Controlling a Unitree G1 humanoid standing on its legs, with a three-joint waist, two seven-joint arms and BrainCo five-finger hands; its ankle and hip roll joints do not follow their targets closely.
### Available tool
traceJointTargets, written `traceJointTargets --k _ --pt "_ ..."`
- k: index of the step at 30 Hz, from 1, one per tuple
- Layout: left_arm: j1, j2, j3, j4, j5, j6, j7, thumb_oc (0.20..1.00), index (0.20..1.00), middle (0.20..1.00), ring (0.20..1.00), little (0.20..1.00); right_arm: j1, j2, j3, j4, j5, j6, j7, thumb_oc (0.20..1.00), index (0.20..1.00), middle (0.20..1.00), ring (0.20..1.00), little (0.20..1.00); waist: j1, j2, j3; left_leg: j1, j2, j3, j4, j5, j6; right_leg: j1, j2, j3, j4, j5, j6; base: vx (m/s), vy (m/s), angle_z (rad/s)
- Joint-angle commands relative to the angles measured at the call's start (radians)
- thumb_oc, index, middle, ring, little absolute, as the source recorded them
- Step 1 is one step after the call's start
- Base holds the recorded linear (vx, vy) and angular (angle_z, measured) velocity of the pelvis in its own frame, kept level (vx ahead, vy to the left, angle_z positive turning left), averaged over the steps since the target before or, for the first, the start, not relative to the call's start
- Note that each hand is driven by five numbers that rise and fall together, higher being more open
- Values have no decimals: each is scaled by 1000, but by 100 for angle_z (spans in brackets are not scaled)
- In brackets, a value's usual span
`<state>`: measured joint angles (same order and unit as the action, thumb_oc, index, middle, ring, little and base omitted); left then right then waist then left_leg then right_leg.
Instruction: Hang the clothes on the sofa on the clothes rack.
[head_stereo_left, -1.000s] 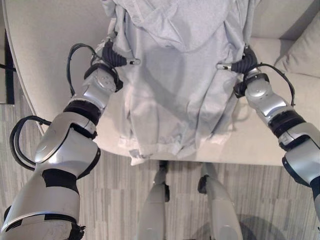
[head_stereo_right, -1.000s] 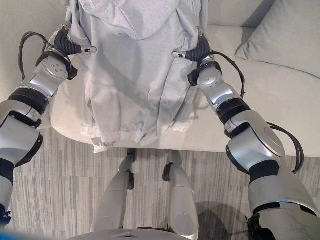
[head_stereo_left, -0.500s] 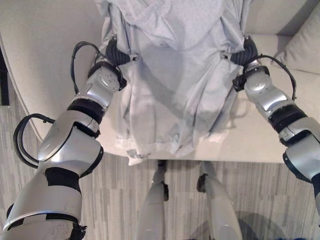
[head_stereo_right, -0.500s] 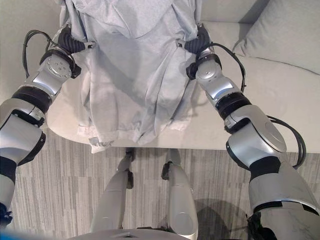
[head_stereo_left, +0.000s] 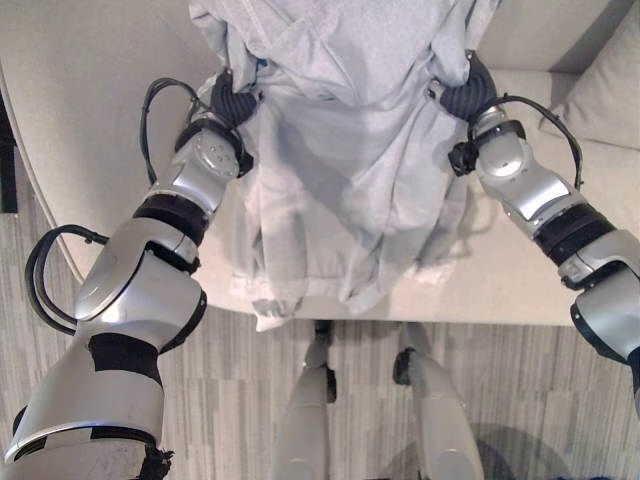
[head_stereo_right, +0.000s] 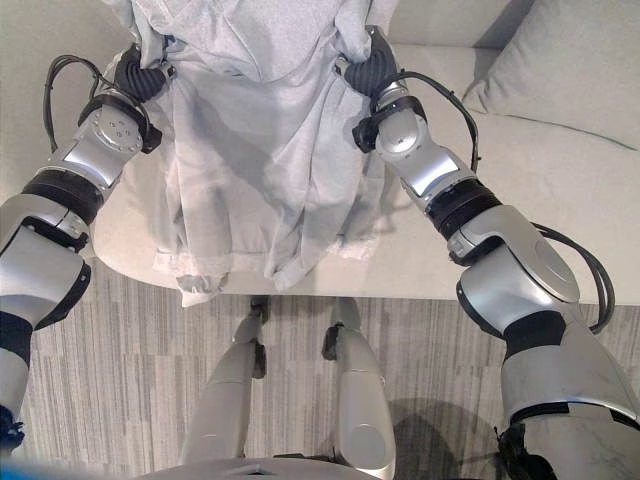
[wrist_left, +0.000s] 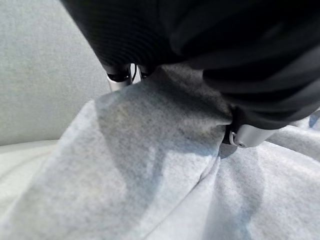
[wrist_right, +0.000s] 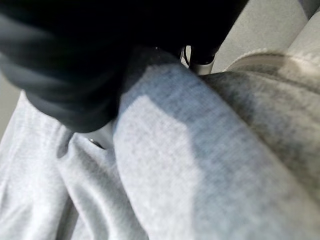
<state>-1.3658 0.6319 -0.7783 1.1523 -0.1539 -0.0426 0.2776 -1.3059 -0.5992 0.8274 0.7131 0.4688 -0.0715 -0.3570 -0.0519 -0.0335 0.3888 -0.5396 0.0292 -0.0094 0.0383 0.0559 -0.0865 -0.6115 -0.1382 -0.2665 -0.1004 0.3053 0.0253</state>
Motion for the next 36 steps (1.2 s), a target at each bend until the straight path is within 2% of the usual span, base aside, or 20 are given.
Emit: traceJointTargets --k 1,5,12,15,17,21,24,30,36 --pt "-39 49 1 -15 -1 -24 58 200 200 200 200 200 -10 -11 -105 -37 -44 -74 -24 200 200 200 200 200 39 9 -11 94 13 45 -126 98 -52 68 -44 27 13 -22 237 0 0 0" --pt "7 70 28 -88 8 -31 74 200 200 200 200 200 71 -27 -171 -97 -65 -75 -35 200 200 200 200 200 46 14 -18 129 15 46 -126 89 -51 107 -46 24 13 -32 237 6 -23 1" --pt "170 145 134 -342 30 -51 112 200 200 200 200 200 285 -47 -349 -267 -139 -78 -45 200 200 200 200 200 66 26 -65 217 28 54 -126 62 -53 210 -54 9 13 -68 237 36 -53 1" --pt "269 179 203 -453 49 -60 116 200 200 200 200 200 371 -56 -427 -342 -174 -79 -32 200 200 200 200 200 76 30 -99 271 39 58 -126 41 -58 272 -56 -3 13 -99 237 95 -86 5" --pt "382 213 297 -567 68 -69 123 200 200 200 200 200 451 -59 -493 -413 -203 -80 -15 200 200 200 200 200 88 30 -143 316 44 58 -126 29 -59 332 -63 -15 13 -128 237 113 -107 16" --pt "487 235 388 -659 97 -75 128 200 200 200 200 200 509 -76 -542 -469 -243 -81 5 200 200 200 200 200 100 31 -187 369 55 54 -126 14 -65 402 -57 -36 13 -168 235 100 -107 22" --pt "572 279 470 -735 99 -89 126 200 200 200 200 200 529 -93 -567 -497 -267 -83 16 200 200 200 200 200 126 42 -260 412 74 27 -126 14 -81 484 -34 -73 13 -209 224 100 -156 40" --pt "615 295 514 -773 106 -90 131 200 200 200 200 200 523 -100 -574 -514 -272 -89 19 200 200 200 200 200 146 51 -312 447 94 4 -126 20 -102 556 -8 -110 13 -245 210 25 -94 24" --pt "679 302 566 -815 110 -88 120 200 200 200 200 200 519 -105 -569 -527 -256 -97 45 200 200 200 200 200 174 67 -359 466 126 -12 -126 48 -129 610 28 -133 13 -279 192 -33 -96 10"
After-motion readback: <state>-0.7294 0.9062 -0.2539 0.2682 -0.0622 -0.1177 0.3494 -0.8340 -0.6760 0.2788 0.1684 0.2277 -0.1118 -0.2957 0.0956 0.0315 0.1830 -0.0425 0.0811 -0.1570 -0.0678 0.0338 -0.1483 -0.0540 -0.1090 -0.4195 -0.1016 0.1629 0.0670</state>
